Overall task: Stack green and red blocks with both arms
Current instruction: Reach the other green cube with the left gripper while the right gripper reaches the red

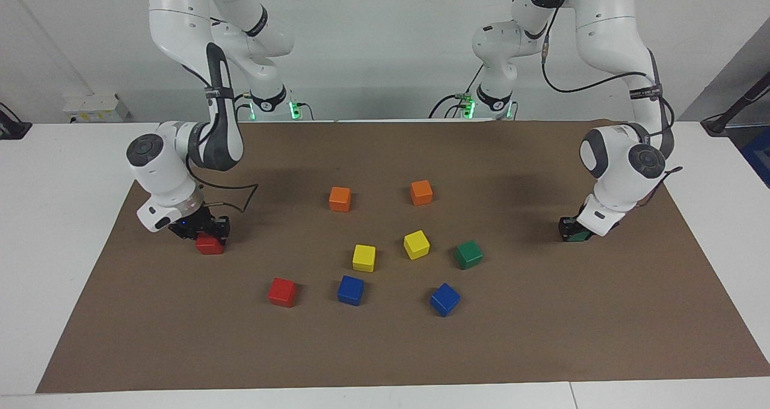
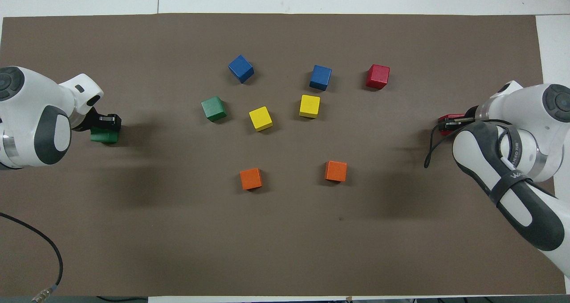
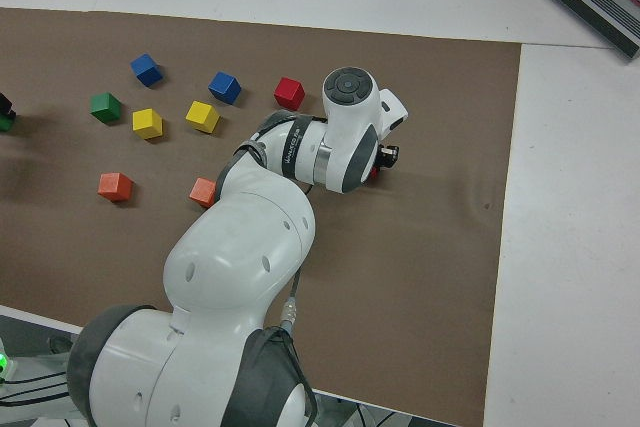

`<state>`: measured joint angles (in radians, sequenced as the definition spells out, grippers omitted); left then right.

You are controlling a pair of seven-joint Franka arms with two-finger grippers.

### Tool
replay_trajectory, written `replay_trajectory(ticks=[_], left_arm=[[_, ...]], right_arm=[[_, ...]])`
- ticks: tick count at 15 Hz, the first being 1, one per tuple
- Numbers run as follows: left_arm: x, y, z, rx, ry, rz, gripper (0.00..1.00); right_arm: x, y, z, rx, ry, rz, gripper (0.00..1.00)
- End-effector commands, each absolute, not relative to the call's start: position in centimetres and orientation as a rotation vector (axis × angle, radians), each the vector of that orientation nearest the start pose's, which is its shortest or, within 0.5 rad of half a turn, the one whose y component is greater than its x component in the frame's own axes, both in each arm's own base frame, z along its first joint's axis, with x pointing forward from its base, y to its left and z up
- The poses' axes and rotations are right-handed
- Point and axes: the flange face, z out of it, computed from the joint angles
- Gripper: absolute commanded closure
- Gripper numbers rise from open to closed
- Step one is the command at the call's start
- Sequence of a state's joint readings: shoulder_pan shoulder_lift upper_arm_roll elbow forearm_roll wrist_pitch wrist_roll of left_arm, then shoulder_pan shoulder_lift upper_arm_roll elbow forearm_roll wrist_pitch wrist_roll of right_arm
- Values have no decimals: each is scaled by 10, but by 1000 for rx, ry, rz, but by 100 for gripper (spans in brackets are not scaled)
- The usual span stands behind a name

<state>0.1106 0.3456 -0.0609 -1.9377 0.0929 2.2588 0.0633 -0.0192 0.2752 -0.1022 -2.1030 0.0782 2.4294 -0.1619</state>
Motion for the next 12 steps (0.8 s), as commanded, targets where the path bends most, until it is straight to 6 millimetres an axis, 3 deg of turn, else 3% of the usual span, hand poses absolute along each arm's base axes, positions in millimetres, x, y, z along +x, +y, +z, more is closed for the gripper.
replay_trajectory(ticks=[1,4,5,6,8,11,12], left_arm=[[634,25,347,-3088,108,41,0],[666,-35,390,-3104,-86,108,0],[670,-75,397,-3121,-201,98,0],[665,-122,397,-3120,-354,89,0],[650,-182,381,-3085,-632,5,0],[640,-226,368,-3100,-694,-56,0],[637,-239,358,-3091,-721,-46,0]], right_arm=[[584,-64,295,-3111,43,-102,0],[602,-46,344,-3108,18,-10,0],[609,-45,362,-3113,25,18,0],[617,-39,379,-3136,-4,36,0],[631,-14,406,-3169,9,24,0],[655,54,415,-3160,209,-45,0],[671,67,411,-3144,314,-65,0]])
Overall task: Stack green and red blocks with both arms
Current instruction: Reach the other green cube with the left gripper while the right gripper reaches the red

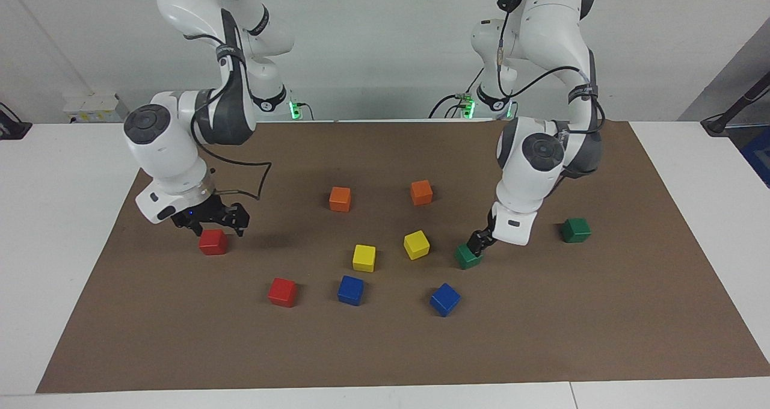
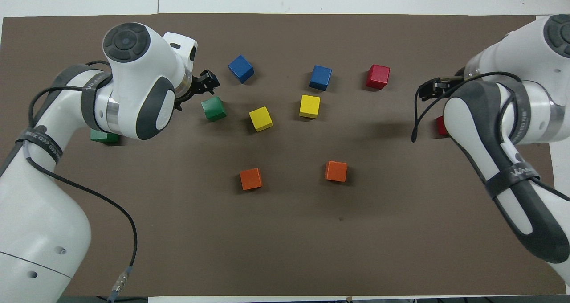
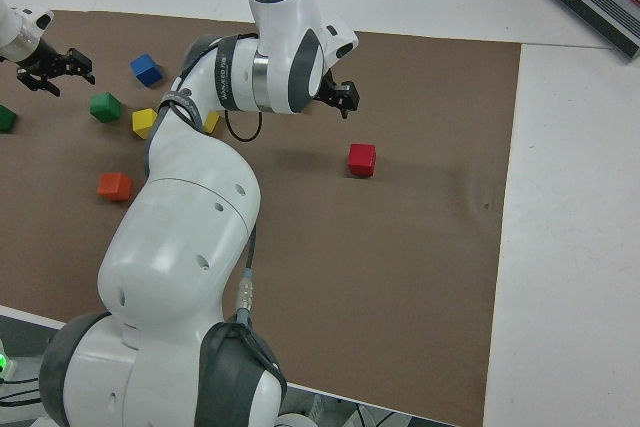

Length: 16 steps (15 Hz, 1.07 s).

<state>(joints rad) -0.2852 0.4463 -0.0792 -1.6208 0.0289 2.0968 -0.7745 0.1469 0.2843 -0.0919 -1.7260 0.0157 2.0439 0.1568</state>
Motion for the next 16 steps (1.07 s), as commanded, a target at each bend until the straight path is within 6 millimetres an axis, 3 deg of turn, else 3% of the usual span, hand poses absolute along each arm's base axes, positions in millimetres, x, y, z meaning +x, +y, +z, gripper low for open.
replay_trajectory(ticks=[1,5,9,10,13,15,16], left_arm=[[633,-247,355,-3092,-706,-46,0],[622,-245,328,-3080,-637,-97,0],[609,-256,306,-3108,-612,-134,0],[610,-256,307,-3113,-615,-148,10],[610,-255,310,-3061,-766,-98,100],[619,-244,342,-3008,-714,1,100],[619,-225,361,-3009,-607,44,100]], right_arm=[[684,80,401,-3134,370,-60,0],[709,115,374,-3125,484,-68,0],[729,131,349,-3116,512,-106,0],[731,132,344,-3111,511,-126,0],[735,133,329,-3105,508,-154,0],[738,132,318,-3100,509,-174,0],[740,130,319,-3090,512,-208,0]])
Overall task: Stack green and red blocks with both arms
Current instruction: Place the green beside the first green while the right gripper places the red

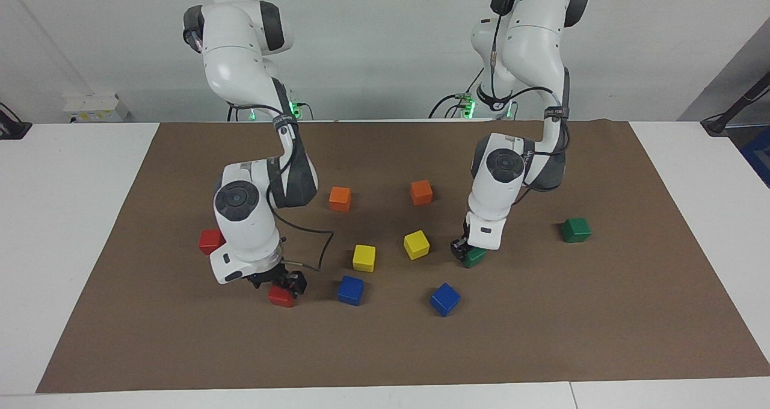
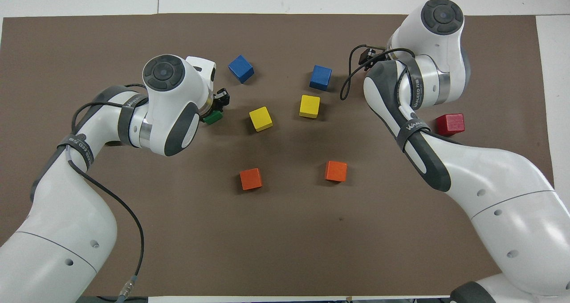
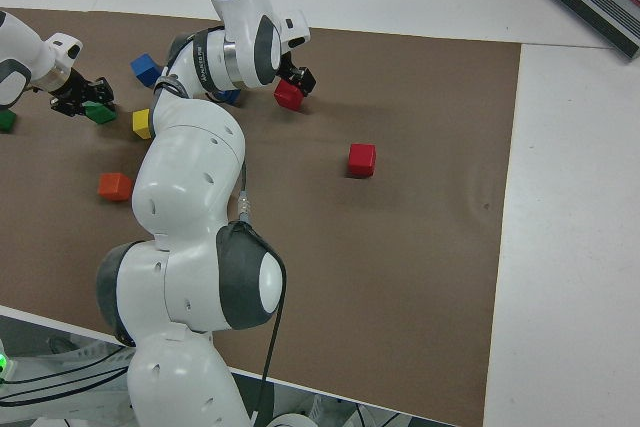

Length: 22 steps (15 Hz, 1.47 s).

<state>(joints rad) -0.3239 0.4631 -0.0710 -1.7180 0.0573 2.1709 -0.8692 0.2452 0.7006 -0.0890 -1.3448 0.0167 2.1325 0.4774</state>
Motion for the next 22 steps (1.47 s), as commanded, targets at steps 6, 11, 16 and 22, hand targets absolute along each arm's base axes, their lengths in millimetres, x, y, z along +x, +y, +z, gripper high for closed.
replay_trajectory(ticks=[6,11,16,22], left_arm=[[597,-47,429,-3076,-64,234,100],[586,16,399,-3102,152,141,100],[587,31,384,-3106,134,96,100],[581,45,373,-3109,71,68,100]], right_arm=[[737,133,307,-3080,513,-221,1],[727,134,284,-3086,506,-195,100],[724,138,287,-3084,525,-167,100],[674,72,366,-3147,176,-19,100]])
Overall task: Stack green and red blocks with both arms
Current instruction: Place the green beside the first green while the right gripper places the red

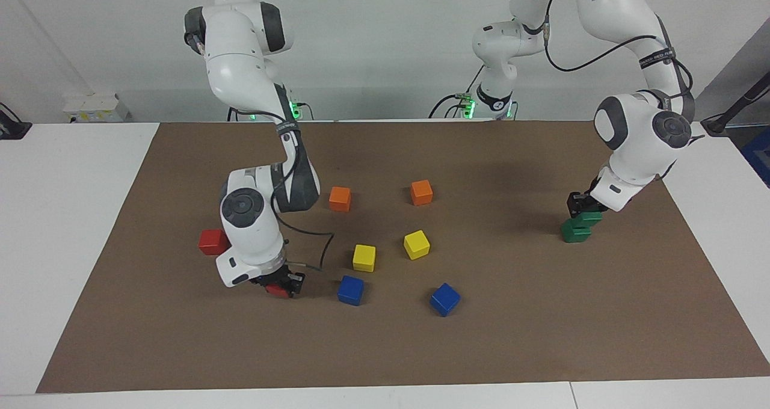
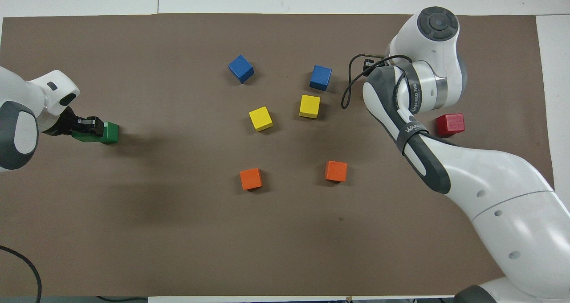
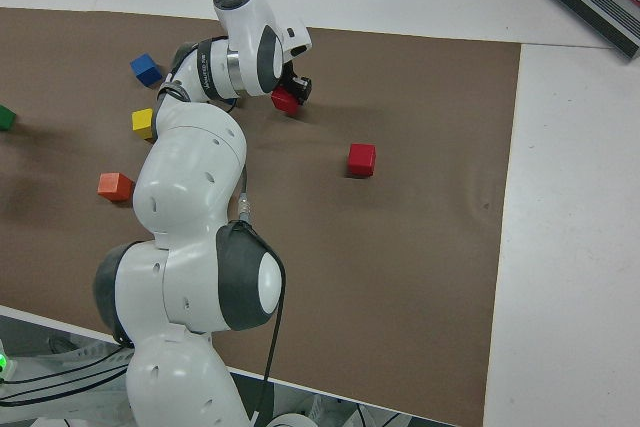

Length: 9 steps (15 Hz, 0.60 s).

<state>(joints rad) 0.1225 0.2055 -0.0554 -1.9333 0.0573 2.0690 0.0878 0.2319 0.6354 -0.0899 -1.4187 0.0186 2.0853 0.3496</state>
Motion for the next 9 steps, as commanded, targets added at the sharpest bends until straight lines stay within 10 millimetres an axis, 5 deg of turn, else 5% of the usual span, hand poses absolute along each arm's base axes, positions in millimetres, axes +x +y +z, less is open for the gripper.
replay_trajectory(ticks=[1,5,9], left_arm=[[581,44,371,-3109,64,61,100],[582,43,366,-3109,65,44,100],[581,42,365,-3109,68,41,100]], right_arm=[[650,61,374,-3147,72,-13,100],[595,-14,392,-3135,-38,-83,100],[584,-42,377,-3137,24,-136,100]])
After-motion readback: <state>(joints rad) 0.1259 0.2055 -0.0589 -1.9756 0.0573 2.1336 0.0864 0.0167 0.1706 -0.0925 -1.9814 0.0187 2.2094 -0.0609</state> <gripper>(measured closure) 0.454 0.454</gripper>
